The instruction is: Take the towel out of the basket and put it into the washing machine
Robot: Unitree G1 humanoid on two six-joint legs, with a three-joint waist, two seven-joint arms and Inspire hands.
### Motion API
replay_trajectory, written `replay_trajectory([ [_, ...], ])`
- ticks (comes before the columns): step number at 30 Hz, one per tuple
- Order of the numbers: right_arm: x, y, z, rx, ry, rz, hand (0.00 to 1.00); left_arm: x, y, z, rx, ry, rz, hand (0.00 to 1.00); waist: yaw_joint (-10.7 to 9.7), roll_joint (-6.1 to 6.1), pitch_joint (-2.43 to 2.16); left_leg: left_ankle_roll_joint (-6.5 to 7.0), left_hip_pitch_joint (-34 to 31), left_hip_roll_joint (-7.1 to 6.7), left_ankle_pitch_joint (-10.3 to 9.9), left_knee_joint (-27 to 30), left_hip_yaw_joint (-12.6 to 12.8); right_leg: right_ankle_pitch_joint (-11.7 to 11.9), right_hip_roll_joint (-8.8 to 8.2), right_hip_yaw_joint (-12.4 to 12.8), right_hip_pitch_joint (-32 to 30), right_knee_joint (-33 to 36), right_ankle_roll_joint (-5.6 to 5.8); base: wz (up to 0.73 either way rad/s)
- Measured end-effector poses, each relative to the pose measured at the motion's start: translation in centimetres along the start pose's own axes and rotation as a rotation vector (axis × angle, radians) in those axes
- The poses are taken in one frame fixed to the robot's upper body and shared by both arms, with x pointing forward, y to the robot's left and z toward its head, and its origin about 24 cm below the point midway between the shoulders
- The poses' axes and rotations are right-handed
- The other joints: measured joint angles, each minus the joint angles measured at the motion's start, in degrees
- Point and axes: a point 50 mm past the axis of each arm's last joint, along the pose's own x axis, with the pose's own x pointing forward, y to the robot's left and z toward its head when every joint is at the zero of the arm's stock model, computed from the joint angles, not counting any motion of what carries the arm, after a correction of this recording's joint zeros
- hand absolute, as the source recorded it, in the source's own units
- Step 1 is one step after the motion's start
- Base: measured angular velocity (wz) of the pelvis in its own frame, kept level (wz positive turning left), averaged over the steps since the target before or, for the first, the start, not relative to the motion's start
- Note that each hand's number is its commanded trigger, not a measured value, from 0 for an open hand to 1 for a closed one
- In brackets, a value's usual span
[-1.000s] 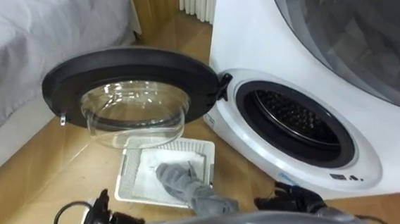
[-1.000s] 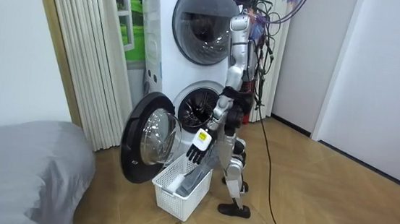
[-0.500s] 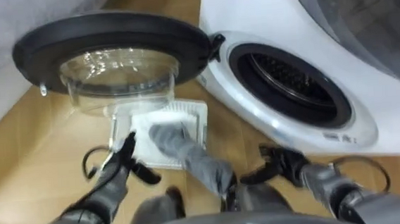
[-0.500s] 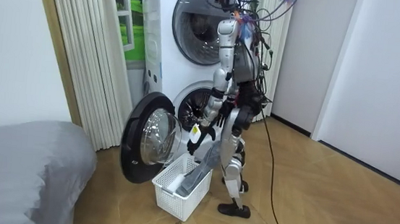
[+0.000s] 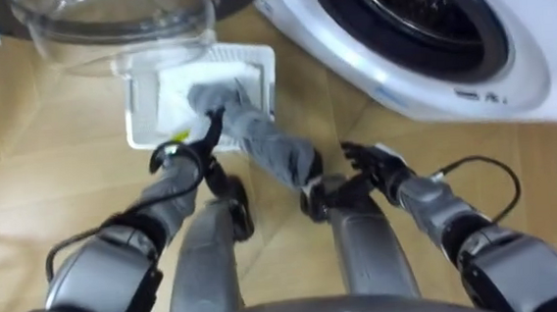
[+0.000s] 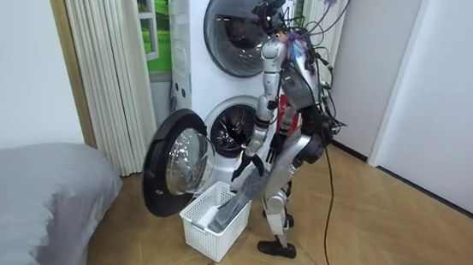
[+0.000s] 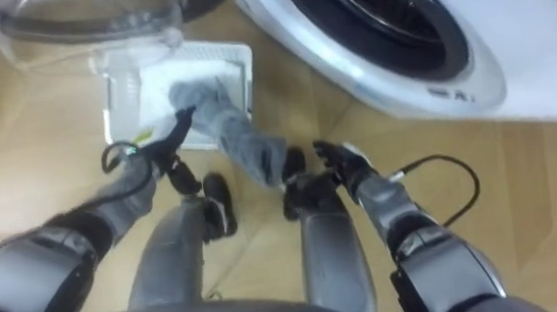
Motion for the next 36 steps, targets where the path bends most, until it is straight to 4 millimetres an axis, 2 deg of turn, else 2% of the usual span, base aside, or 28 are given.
replay_trajectory([
  [2,0.2,0.0,1.0,-0.008,-0.037,0.006,0.0,0.3,0.9,0.6,0.027,-0.034,0.034,0.0,-0.9,0.03,0.03,0.06,-3.2,0.0,-0.2,2.0,0.4,-0.1,-0.23,0.3,-3.5,2.2,-0.13,-0.05],
  [4,0.3,-0.1,2.1,-0.009,-0.074,0.006,0.0,0.8,2.0,1.7,0.068,-0.081,0.07,0.0,-1.1,0.48,0.3,0.29,-7.6,0.92,-0.6,5.2,0.4,0.2,-0.08,0.2,-7.5,4.2,-0.62,-0.1],
  [6,0.4,-0.2,3.0,-0.024,-0.1,0.01,0.0,1.0,2.4,2.3,0.116,-0.11,0.086,0.0,-1.3,0.57,0.36,0.18,-10.4,1.58,-1.0,7.5,0.3,0.4,-0.01,0.1,-10.0,5.8,-0.92,-0.08],
  [10,0.5,-0.1,4.4,-0.045,-0.164,0.019,0.0,1.3,3.2,3.4,0.221,-0.166,0.108,0.0,-2.8,0.57,0.38,0.31,-15.2,1.88,-1.6,11.1,0.3,-0.2,0.02,0.5,-15.0,9.5,-1.29,0.01],
  [12,0.5,0.0,5.0,-0.052,-0.191,0.024,0.0,1.3,3.5,3.7,0.259,-0.189,0.121,0.0,-3.5,0.55,0.37,0.21,-16.9,2.02,-2.1,12.4,0.4,-0.4,0.12,0.5,-16.8,10.9,-1.49,0.0],
  [16,0.5,0.3,6.0,-0.034,-0.237,0.036,0.0,1.3,3.6,4.1,0.307,-0.221,0.128,0.0,-4.3,0.5,0.34,0.11,-19.8,3.54,-3.8,16.5,0.1,-1.1,0.85,0.5,-19.4,13.7,-1.82,-0.13],
  [18,0.5,0.3,6.4,-0.015,-0.256,0.039,0.0,1.3,3.6,4.1,0.314,-0.225,0.133,0.0,-5.1,0.5,0.34,-0.16,-21.0,3.85,-4.4,17.9,-0.2,-1.5,0.94,0.3,-20.5,14.8,-2.05,-0.04],
  [24,0.4,0.5,7.2,-0.003,-0.306,0.046,0.0,1.4,3.7,4.8,0.333,-0.256,0.155,0.0,-6.0,0.45,0.31,-0.1,-24.2,4.68,-5.0,20.1,-0.5,-1.9,1.03,-0.2,-23.3,16.4,-2.25,-0.01],
  [25,0.4,0.6,7.3,-0.002,-0.314,0.049,0.0,1.4,3.7,4.9,0.331,-0.259,0.155,0.57,-6.3,0.36,0.25,-0.09,-24.5,4.68,-5.0,20.1,-0.5,-1.9,0.94,-0.1,-23.7,16.7,-2.24,0.04],
  [26,0.4,0.5,7.4,-0.003,-0.318,0.05,0.0,1.4,3.7,5.0,0.33,-0.262,0.155,0.93,-6.5,0.34,0.24,-0.06,-24.6,4.67,-5.0,20.2,-0.5,-2.0,0.92,-0.1,-23.9,16.8,-2.22,0.0],
  [27,0.3,0.5,7.6,-0.001,-0.323,0.05,0.0,1.4,3.8,5.2,0.329,-0.27,0.155,1.0,-6.6,0.34,0.24,-0.04,-25.1,4.68,-5.0,20.3,-0.5,-2.0,0.92,-0.1,-24.3,16.9,-2.24,0.0],
  [32,0.3,0.8,8.0,-0.007,-0.342,0.059,0.0,1.6,4.3,5.6,0.31,-0.273,0.127,1.0,-7.5,-0.09,0.22,0.15,-26.0,4.79,-5.2,21.1,-0.4,-2.3,1.05,-0.3,-25.2,17.5,-2.43,0.0],
  [36,0.4,1.3,8.7,-0.021,-0.362,0.079,0.0,1.8,4.9,5.0,0.321,-0.251,0.089,1.0,-9.3,-1.86,0.13,-0.15,-26.5,4.86,-5.5,21.4,-0.5,-2.5,1.18,-0.2,-25.7,17.9,-2.49,0.0],
])
